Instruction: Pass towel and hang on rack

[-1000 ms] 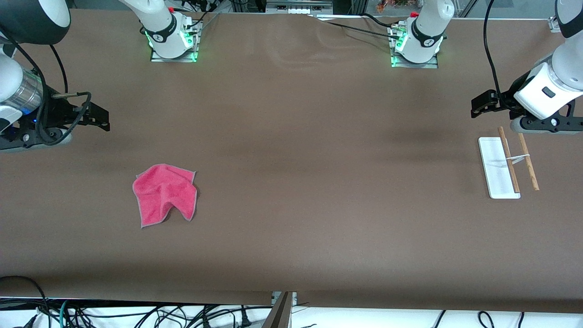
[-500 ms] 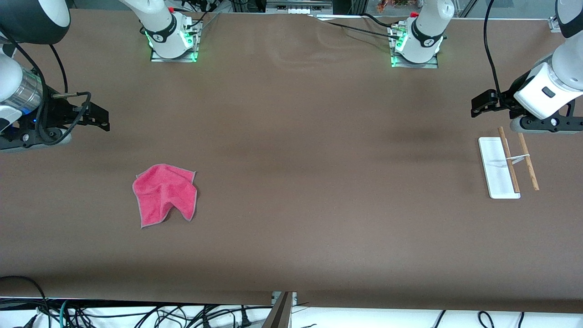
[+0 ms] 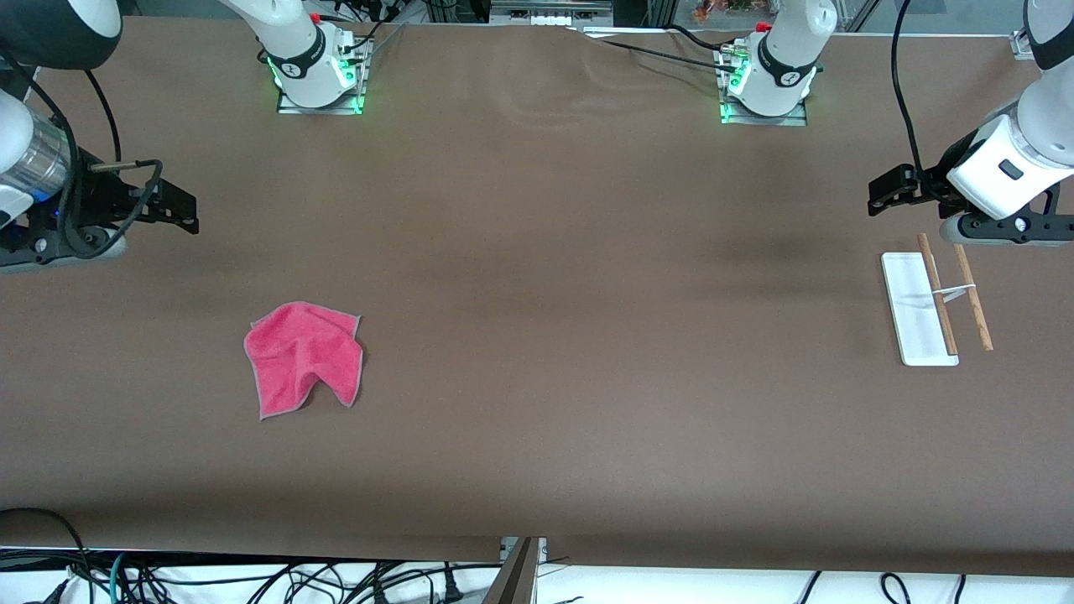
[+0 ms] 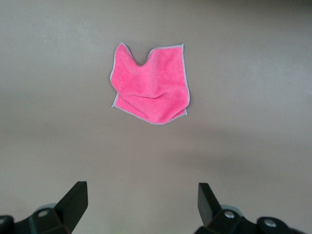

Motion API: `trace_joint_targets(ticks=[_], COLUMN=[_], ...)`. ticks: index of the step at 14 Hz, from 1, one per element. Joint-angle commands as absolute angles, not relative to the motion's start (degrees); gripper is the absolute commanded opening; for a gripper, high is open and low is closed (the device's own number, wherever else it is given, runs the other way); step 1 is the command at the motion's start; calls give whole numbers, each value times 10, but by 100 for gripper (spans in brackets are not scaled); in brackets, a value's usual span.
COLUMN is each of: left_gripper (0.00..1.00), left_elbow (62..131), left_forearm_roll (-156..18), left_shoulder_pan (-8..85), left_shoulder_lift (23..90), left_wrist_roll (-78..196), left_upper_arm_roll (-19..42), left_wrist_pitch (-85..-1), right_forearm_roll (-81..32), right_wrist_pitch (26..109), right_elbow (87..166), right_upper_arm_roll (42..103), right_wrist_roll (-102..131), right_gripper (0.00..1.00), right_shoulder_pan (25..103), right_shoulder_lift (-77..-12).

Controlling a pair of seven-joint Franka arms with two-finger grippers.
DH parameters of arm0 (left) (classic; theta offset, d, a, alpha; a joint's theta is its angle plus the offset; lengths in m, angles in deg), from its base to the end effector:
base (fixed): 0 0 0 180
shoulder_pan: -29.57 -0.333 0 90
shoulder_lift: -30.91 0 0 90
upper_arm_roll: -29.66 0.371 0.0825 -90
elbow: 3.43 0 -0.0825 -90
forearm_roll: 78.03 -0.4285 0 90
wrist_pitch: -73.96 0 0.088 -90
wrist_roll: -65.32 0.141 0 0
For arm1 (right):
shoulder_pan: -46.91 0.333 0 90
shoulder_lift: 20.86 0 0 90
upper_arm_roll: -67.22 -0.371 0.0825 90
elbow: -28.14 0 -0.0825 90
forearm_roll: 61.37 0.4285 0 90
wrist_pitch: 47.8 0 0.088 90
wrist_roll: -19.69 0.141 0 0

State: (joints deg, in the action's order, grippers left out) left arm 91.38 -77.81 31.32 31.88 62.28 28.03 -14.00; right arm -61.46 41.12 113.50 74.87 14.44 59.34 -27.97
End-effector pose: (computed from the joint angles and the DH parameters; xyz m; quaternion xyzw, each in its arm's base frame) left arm 0.5903 -0.0353 0.5898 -0.9977 0.0029 0.0682 0.0017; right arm 0.6356 0.0581 0.6094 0.9956 0.0876 -0.0305 0.0089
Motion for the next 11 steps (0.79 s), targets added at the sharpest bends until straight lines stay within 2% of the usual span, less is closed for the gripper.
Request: trace_joint_targets(ticks=[1,11], left_gripper=[100,100], left_elbow=[898,899], left_forearm_roll=[-778,-778], left_shoulder_pan=[311,310], left_shoulder_lift=[321,321], left_wrist_roll=[618,619], left_upper_arm_roll=[277,277], left_wrist_pitch=[-125,-124], right_forearm_roll=[-607,-606], right_wrist_pitch=[399,401], right_elbow=[1135,1135], right_upper_arm_roll=[750,749], right_wrist_roll=[145,147], right_gripper=[100,100], right_shoulder_pan=[593,594], right_shoulder_lift=[-268,-273])
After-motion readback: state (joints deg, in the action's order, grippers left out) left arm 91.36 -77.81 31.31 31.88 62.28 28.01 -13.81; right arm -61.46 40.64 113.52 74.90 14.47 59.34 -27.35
